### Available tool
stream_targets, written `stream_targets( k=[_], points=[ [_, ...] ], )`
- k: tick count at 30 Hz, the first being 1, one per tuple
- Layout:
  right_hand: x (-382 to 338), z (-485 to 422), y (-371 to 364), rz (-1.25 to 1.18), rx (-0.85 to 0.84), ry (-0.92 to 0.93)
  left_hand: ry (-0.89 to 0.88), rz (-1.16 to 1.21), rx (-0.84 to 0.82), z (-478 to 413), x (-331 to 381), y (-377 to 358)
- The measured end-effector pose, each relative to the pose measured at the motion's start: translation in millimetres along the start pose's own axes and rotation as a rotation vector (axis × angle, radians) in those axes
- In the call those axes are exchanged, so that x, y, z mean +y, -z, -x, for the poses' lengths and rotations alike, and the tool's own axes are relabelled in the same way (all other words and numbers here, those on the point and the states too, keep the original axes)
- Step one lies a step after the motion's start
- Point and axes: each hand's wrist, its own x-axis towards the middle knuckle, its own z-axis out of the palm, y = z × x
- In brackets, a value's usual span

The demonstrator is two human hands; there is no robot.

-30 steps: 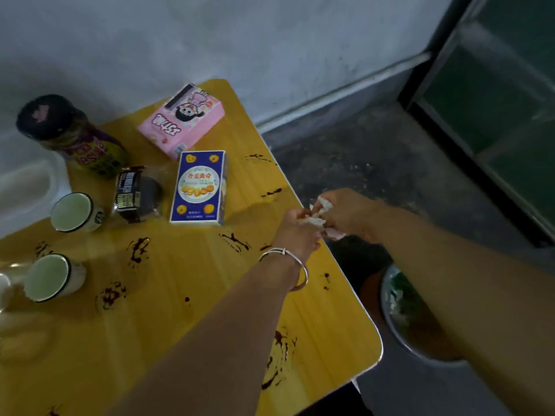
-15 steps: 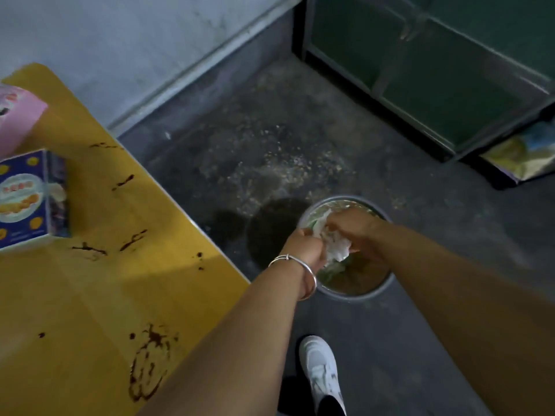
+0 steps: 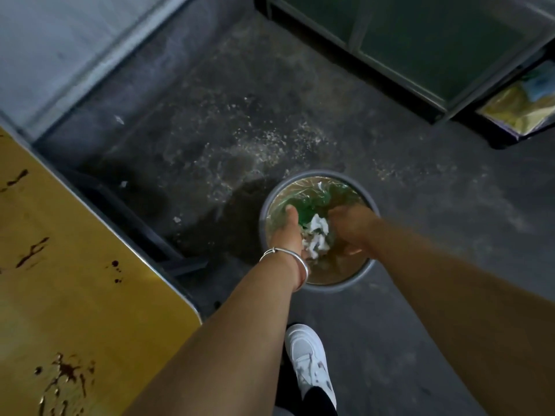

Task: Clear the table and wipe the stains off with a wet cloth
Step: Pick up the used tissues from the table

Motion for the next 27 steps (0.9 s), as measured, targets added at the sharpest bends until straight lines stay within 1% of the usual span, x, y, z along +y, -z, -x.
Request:
stream_targets(
  k=[1, 3, 6, 9, 12, 16, 18, 22, 27],
  points=[
    [1, -2, -1, 0.026, 0.014, 0.018, -0.010, -0.011, 0.003, 0, 1, 0],
    [-1, -3, -2, -0.023, 0.026, 0.025, -0.017, -0.005, 0.011, 3, 3, 4],
    [-16, 5, -2, -0.089, 0.054, 0.130, -0.037, 0.034, -0.025, 18, 12, 11],
    [-42, 22, -5, -0.122, 0.069, 0.256, -0.122, 0.085, -0.019, 37, 26, 26],
    [-73, 45, -9, -0.164, 0.096, 0.360, -0.257, 0.147, 0.058, 58, 42, 46],
    [-127, 88, -26, -0.154, 0.173, 0.522, -0.425, 0.241, 0.165, 99, 64, 88],
    [-145, 105, -34, -0.156, 0.199, 0.564, -0.493, 0.220, 0.240, 115, 69, 103],
    [-190, 148, -68, -0.098, 0.221, 0.698, -0.598, 0.227, 0.376, 148, 71, 157],
    [-234, 193, -113, -0.098, 0.181, 0.787, -0.691, 0.176, 0.511, 187, 66, 227]
  ],
)
